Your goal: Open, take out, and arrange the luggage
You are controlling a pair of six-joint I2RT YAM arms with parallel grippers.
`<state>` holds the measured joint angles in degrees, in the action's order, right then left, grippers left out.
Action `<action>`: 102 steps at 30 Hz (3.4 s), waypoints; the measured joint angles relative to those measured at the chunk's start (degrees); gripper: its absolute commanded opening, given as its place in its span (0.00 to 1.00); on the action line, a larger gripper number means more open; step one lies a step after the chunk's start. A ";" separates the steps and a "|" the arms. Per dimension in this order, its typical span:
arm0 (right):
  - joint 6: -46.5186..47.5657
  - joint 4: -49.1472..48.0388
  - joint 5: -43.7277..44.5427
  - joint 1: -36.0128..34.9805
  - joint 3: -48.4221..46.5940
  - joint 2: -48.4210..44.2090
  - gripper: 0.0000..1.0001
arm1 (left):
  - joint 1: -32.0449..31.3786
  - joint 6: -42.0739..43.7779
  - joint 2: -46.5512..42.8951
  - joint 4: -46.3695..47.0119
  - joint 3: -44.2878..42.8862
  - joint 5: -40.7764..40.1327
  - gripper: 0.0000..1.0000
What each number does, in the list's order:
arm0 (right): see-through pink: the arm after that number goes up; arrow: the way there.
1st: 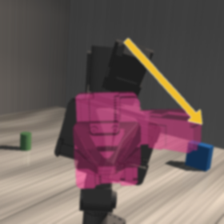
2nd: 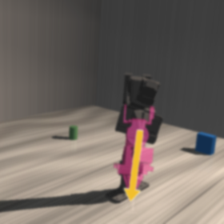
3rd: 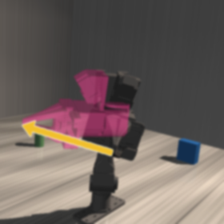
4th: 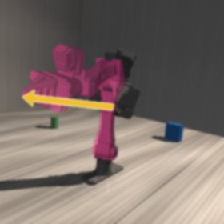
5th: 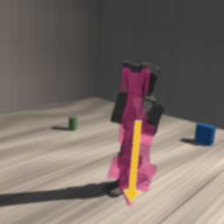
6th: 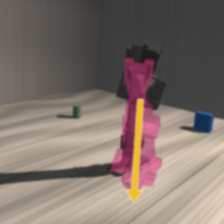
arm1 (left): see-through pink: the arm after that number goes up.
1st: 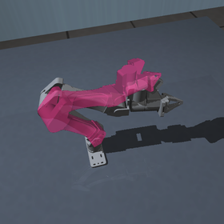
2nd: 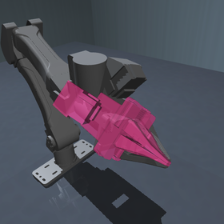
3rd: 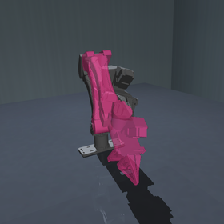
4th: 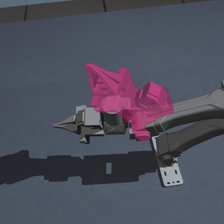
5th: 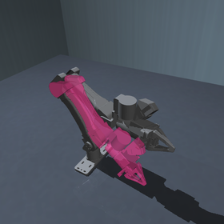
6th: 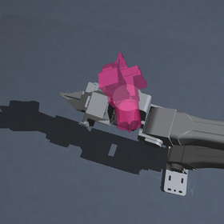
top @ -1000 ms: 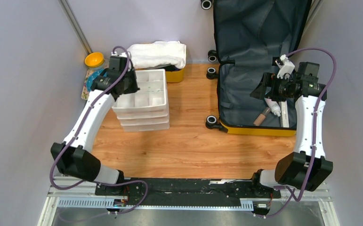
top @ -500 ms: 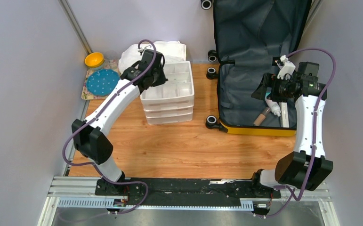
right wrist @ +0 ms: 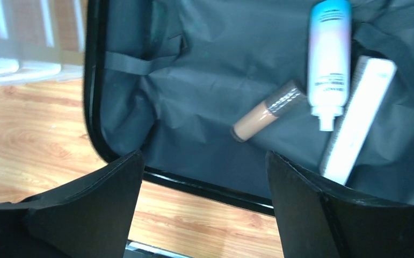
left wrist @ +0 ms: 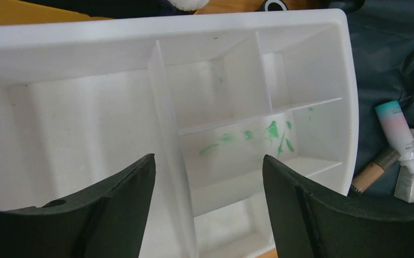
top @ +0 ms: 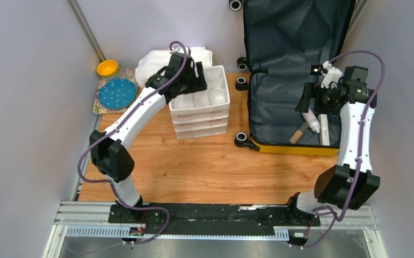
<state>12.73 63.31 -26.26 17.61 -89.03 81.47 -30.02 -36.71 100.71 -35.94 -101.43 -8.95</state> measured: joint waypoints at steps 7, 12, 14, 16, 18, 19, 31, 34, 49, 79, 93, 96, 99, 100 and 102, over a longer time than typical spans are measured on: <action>2.16 5.81 6.56 3.74 -6.45 7.48 0.81 | 7.61 12.48 -7.21 4.28 4.09 6.47 0.82; 2.08 8.35 10.19 4.66 -6.64 13.94 0.79 | 16.79 15.39 -18.67 12.09 15.67 15.80 0.83; 2.08 8.50 11.26 4.74 -6.99 16.48 0.78 | 18.38 15.96 -20.87 14.21 18.32 19.87 0.83; 2.36 8.44 11.74 4.74 -8.04 18.73 0.76 | 18.45 16.72 -21.73 16.09 20.00 24.24 0.84; 3.26 8.24 12.07 4.74 -10.23 20.98 0.75 | 18.05 17.46 -21.77 17.62 21.49 28.28 0.84; 3.80 8.11 12.24 4.72 -11.52 22.27 0.74 | 17.97 17.73 -21.75 18.10 22.29 30.10 0.83; 8.81 5.84 14.29 2.32 -22.47 36.79 0.72 | 18.97 18.14 -20.50 19.06 24.92 44.78 0.85; 9.73 5.16 15.39 1.18 -23.39 39.41 0.72 | 18.97 19.96 -19.80 18.82 24.90 47.65 0.85; 13.11 -0.11 22.12 -1.88 -23.78 48.33 0.48 | 18.97 35.50 -18.08 10.95 18.47 46.23 0.86; -36.39 -20.26 -14.08 -10.86 4.24 3.06 0.00 | -7.67 97.37 -17.51 34.21 33.81 54.69 0.86; -51.84 -29.51 -18.93 -24.79 21.97 -5.62 0.00 | -23.23 124.69 -17.09 42.21 44.98 50.16 0.83; -51.95 -29.77 -18.75 -25.09 22.05 -5.75 0.00 | -23.85 125.98 -16.70 45.27 46.05 48.57 0.82; -51.89 -29.64 -17.84 -25.59 22.05 -5.73 0.00 | -24.24 126.99 -15.17 49.48 46.56 46.36 0.80; -51.82 -29.40 -17.11 -25.79 22.05 -5.70 0.00 | -24.37 127.23 -14.29 51.32 46.56 45.55 0.79; -51.71 -28.96 -16.22 -25.81 22.05 -5.70 0.00 | -24.83 127.34 -12.79 54.62 46.56 44.02 0.78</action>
<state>-38.98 34.35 -42.48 -8.21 -66.98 75.77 -54.85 90.63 87.92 18.68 -54.87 35.07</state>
